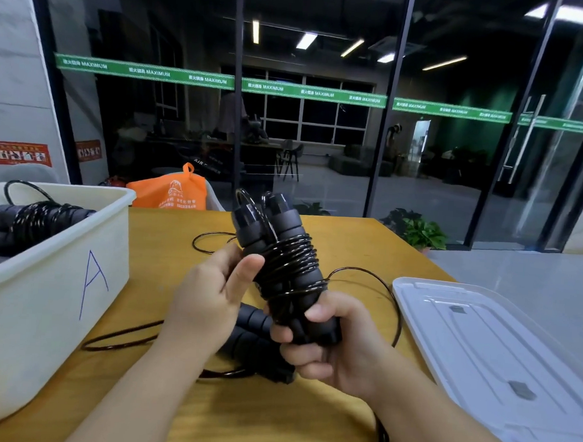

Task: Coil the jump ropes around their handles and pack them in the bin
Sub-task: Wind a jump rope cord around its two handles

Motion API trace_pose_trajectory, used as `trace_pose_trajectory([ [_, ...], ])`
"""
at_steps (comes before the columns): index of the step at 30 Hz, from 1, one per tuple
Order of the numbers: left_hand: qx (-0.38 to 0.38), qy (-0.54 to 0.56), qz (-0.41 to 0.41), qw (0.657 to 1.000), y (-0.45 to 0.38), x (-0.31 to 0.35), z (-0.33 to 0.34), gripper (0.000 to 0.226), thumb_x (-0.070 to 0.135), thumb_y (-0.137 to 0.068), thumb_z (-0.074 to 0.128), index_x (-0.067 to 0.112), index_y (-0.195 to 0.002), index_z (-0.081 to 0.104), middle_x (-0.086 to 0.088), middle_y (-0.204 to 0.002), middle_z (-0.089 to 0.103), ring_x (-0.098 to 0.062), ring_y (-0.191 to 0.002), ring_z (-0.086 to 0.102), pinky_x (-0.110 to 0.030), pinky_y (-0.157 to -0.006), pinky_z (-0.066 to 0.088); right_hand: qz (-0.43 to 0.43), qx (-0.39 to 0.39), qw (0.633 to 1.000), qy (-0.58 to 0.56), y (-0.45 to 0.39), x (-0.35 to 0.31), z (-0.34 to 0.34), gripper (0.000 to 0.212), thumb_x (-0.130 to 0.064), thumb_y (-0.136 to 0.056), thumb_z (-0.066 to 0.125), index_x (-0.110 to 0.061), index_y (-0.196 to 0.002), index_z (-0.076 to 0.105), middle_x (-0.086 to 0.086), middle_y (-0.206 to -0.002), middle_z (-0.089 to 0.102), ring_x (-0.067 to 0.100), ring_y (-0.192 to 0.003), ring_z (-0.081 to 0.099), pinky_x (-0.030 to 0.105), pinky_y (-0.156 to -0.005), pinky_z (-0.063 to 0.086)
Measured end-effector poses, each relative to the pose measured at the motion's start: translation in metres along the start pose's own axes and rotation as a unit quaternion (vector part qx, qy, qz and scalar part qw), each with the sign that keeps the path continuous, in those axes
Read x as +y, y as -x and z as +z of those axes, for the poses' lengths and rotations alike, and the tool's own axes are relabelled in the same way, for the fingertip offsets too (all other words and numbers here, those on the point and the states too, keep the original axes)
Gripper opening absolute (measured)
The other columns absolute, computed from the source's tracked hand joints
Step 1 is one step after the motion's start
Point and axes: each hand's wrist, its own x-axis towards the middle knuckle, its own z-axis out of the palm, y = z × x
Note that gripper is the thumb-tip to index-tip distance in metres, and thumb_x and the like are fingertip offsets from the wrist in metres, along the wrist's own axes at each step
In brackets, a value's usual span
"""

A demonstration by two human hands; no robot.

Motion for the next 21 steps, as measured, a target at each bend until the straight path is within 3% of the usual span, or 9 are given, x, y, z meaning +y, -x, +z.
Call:
trace_pose_trajectory([
  [1, -0.014, 0.05, -0.002, 0.999, 0.0, 0.002, 0.001, 0.07, 0.097, -0.06, 0.02, 0.043, -0.084, 0.058, 0.015, -0.077, 0.066, 0.007, -0.072, 0.059, -0.009, -0.058, 0.039, 0.013, -0.028, 0.999, -0.009, 0.0, 0.0, -0.002, 0.046, -0.03, -0.048, 0.076, -0.012, -0.09, 0.067, 0.0, -0.07, 0.052, 0.008, -0.045, 0.023, 0.013, -0.033, 0.024],
  [3, -0.049, 0.11, -0.007, 0.993, 0.001, 0.006, 0.0, 0.058, 0.097, -0.057, 0.026, 0.055, -0.079, 0.059, 0.027, -0.066, 0.063, 0.012, -0.064, 0.057, -0.003, -0.056, 0.036, 0.035, -0.078, 0.996, -0.022, 0.0, 0.0, -0.006, 0.044, -0.033, -0.059, 0.072, -0.013, -0.097, 0.068, -0.001, -0.072, 0.053, 0.009, -0.047, 0.023, 0.012, -0.034, 0.029],
  [6, -0.088, 0.143, -0.026, 0.985, 0.0, 0.006, -0.002, 0.057, 0.099, -0.051, 0.03, 0.053, -0.066, 0.06, 0.02, -0.044, 0.052, 0.006, -0.042, 0.047, -0.006, -0.043, 0.032, 0.058, -0.145, 0.986, -0.049, 0.0, -0.001, -0.01, 0.049, -0.037, -0.074, 0.063, -0.01, -0.114, 0.059, -0.002, -0.077, 0.053, 0.008, -0.05, 0.028, 0.012, -0.038, 0.032],
  [10, -0.105, 0.184, -0.049, 0.976, -0.001, 0.007, -0.005, 0.061, 0.098, -0.047, 0.042, 0.043, -0.063, 0.065, 0.008, -0.038, 0.035, -0.002, -0.037, 0.026, -0.012, -0.038, 0.023, 0.078, -0.208, 0.971, -0.091, 0.001, 0.0, -0.015, 0.058, -0.039, -0.082, 0.057, -0.004, -0.127, 0.049, 0.001, -0.08, 0.055, 0.009, -0.052, 0.032, 0.014, -0.04, 0.036],
  [13, -0.103, 0.207, -0.053, 0.971, 0.0, 0.009, -0.005, 0.055, 0.094, -0.051, 0.048, 0.044, -0.067, 0.067, 0.012, -0.037, 0.042, 0.0, -0.034, 0.035, -0.008, -0.038, 0.026, 0.064, -0.201, 0.975, -0.07, -0.001, 0.0, -0.021, 0.066, -0.044, -0.085, 0.055, -0.001, -0.134, 0.048, 0.003, -0.086, 0.06, 0.008, -0.053, 0.037, 0.013, -0.045, 0.043],
  [15, -0.081, 0.201, -0.063, 0.974, 0.001, 0.011, -0.002, 0.049, 0.086, -0.061, 0.051, 0.04, -0.068, 0.067, 0.017, -0.038, 0.048, 0.005, -0.036, 0.044, -0.008, -0.042, 0.031, 0.046, -0.164, 0.984, -0.049, -0.001, -0.001, -0.023, 0.067, -0.047, -0.082, 0.058, 0.0, -0.13, 0.054, 0.007, -0.091, 0.065, 0.008, -0.054, 0.049, 0.015, -0.047, 0.046],
  [17, -0.053, 0.185, -0.09, 0.977, 0.0, 0.008, 0.001, 0.049, 0.075, -0.074, 0.054, 0.028, -0.071, 0.067, 0.017, -0.042, 0.054, 0.005, -0.041, 0.051, -0.021, -0.05, 0.038, 0.027, -0.084, 0.996, -0.021, 0.002, -0.004, -0.019, 0.062, -0.046, -0.072, 0.069, -0.002, -0.116, 0.065, 0.013, -0.09, 0.068, 0.014, -0.054, 0.059, 0.018, -0.045, 0.046],
  [19, -0.032, 0.164, -0.111, 0.98, 0.0, 0.003, 0.003, 0.053, 0.076, -0.073, 0.055, 0.025, -0.08, 0.069, 0.012, -0.063, 0.069, -0.005, -0.063, 0.066, -0.037, -0.062, 0.049, -0.014, 0.048, 0.998, 0.036, 0.003, -0.007, -0.01, 0.054, -0.04, -0.065, 0.073, -0.005, -0.106, 0.067, 0.017, -0.086, 0.068, 0.021, -0.052, 0.061, 0.022, -0.043, 0.046],
  [21, 0.0, 0.114, -0.112, 0.987, 0.002, 0.001, 0.004, 0.055, 0.075, -0.072, 0.05, 0.026, -0.084, 0.07, 0.007, -0.081, 0.072, -0.012, -0.081, 0.068, -0.03, -0.071, 0.049, -0.078, 0.192, 0.966, 0.156, 0.003, -0.008, -0.004, 0.046, -0.036, -0.07, 0.062, -0.01, -0.107, 0.061, 0.012, -0.085, 0.07, 0.023, -0.056, 0.065, 0.026, -0.046, 0.048],
])
